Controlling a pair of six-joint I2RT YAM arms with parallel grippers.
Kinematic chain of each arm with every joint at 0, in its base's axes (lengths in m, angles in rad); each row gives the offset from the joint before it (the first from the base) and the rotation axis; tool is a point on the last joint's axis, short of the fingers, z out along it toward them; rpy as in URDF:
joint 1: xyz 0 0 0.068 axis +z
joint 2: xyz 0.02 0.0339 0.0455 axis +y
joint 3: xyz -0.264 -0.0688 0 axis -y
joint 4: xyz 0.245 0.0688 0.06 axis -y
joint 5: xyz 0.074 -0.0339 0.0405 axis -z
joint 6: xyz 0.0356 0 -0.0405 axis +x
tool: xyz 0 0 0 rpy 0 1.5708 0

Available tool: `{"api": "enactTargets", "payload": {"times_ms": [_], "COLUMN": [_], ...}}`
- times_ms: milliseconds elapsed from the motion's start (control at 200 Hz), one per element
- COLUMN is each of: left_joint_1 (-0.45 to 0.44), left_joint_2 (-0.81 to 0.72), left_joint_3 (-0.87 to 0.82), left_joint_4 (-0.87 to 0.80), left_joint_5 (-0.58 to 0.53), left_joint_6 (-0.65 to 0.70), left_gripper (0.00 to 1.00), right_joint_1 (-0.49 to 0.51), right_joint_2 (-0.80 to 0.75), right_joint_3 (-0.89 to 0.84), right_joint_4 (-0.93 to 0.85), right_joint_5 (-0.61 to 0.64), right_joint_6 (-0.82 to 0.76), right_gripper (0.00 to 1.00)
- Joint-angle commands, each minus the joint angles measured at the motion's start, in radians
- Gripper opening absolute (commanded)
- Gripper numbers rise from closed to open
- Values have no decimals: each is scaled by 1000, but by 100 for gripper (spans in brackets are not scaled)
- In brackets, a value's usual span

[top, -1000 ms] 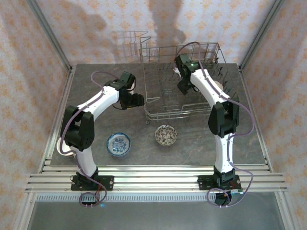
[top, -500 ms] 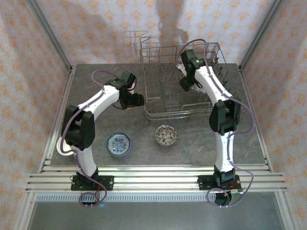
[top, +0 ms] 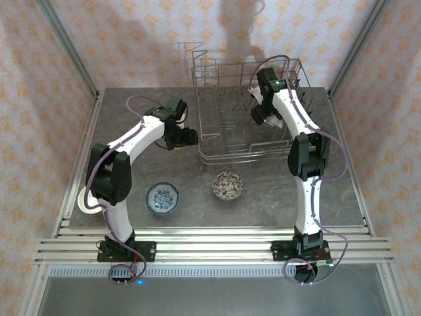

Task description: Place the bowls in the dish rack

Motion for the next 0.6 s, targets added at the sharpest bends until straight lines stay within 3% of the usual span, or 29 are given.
{"api": "enactTargets", "payload": {"times_ms": [0,365,596], "left_joint_1": [-26,-28,-28], "left_joint_2": [50,69,77], "left_joint_3": [66,94,90], "left_joint_4": [52,38,48], "left_joint_5": [34,16,19], "left_joint_6": [-35,-42,-42], "left_gripper": [69,69,69], "right_joint_1": [-24,-34,-35], "right_joint_2": [32,54,35], "right_joint_3": [50,70,69], "right_joint_4": [-2,-10,-11], "right_joint_5": [-36,-72,2], "right_joint_6": [-2,14,23], "right_gripper": [88,78,69]}}
